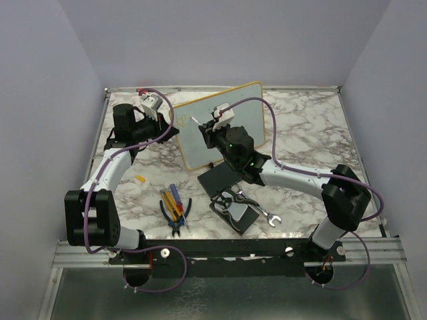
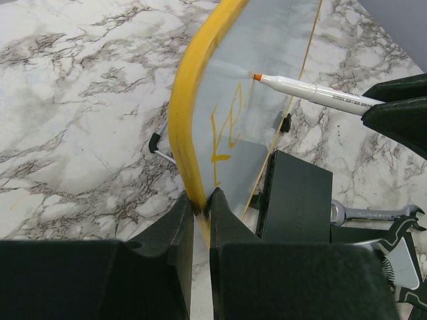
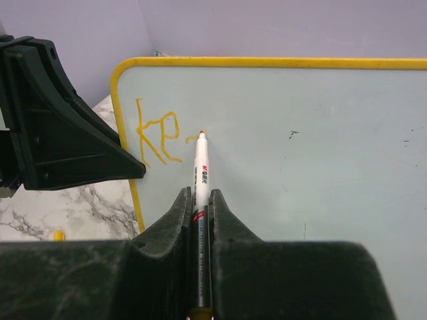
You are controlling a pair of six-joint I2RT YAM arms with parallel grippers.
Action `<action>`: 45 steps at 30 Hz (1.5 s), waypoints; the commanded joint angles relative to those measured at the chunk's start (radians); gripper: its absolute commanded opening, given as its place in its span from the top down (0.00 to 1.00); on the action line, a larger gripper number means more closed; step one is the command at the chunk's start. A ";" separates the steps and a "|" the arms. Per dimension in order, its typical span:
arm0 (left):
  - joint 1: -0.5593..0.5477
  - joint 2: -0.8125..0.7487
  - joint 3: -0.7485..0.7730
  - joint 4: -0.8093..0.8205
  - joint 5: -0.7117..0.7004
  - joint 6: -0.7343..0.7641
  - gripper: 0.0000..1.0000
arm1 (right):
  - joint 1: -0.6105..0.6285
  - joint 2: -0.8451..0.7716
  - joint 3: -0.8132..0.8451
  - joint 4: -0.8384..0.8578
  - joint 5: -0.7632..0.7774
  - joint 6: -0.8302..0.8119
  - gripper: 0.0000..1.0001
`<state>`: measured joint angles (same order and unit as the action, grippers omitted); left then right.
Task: Write a sentence on the whiteboard
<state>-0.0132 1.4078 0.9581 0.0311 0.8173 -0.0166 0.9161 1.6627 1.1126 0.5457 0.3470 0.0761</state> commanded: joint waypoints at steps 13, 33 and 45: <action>-0.024 0.011 -0.007 -0.079 -0.019 0.049 1.00 | -0.017 0.043 0.066 -0.017 -0.010 -0.016 0.99; -0.023 0.014 -0.005 -0.082 -0.017 0.048 1.00 | -0.016 0.051 0.003 -0.042 -0.035 0.017 0.99; -0.024 0.013 -0.004 -0.080 -0.020 0.049 1.00 | -0.016 0.047 -0.045 -0.052 -0.020 0.042 0.99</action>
<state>-0.0135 1.4082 0.9588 0.0303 0.8017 -0.0158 0.9104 1.6848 1.0996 0.5533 0.2935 0.1143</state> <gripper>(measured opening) 0.113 0.095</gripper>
